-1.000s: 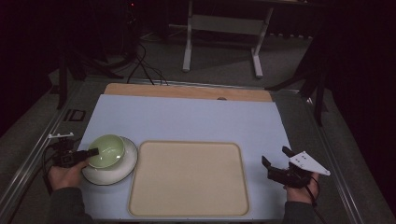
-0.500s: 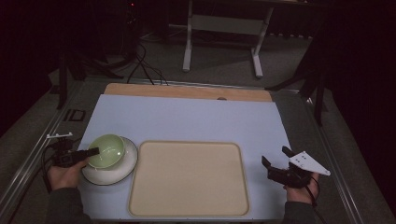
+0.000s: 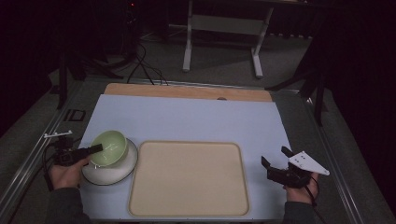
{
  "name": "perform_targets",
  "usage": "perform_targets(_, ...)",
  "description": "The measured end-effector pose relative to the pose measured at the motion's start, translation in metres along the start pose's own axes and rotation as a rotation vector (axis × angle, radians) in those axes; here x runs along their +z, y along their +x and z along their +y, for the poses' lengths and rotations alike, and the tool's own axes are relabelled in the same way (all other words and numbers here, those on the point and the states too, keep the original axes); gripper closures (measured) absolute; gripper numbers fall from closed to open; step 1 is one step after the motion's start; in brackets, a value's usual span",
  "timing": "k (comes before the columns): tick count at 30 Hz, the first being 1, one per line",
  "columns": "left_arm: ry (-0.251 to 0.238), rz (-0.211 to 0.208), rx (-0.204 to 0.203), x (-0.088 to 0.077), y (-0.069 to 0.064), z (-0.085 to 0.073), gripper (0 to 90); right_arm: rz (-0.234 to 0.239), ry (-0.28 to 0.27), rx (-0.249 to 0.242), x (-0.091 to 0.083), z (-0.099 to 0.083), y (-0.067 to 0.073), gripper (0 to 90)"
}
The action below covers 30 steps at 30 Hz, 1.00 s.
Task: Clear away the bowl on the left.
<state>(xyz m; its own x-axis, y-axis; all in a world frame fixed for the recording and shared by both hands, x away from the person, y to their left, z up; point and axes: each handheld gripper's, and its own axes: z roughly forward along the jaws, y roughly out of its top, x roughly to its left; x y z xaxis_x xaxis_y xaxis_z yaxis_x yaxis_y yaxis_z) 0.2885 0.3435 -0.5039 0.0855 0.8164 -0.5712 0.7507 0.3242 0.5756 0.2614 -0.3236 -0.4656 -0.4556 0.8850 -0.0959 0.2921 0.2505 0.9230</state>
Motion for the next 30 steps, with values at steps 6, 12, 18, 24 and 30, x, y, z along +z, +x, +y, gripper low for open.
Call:
perform_targets(6,-0.033,-0.058,-0.031,-0.004,-0.003,0.001,83.2,0.0,-0.002,0.006,0.0,0.0,0.0,14.0)
perform_targets(12,-0.059,-0.08,-0.034,-0.009,-0.01,0.002,83.2,0.004,-0.002,0.004,0.0,0.0,0.0,14.0)
perform_targets(18,-0.079,-0.105,-0.04,-0.012,-0.018,0.003,83.2,0.004,-0.002,0.002,0.0,0.0,0.0,14.0)
perform_targets(24,-0.071,-0.139,-0.06,-0.01,-0.024,0.003,83.2,0.004,0.0,0.002,0.0,0.0,0.0,14.0)
perform_targets(30,-0.076,-0.162,-0.044,-0.01,-0.032,0.003,83.1,0.005,-0.001,0.001,0.0,0.0,0.0,14.0)
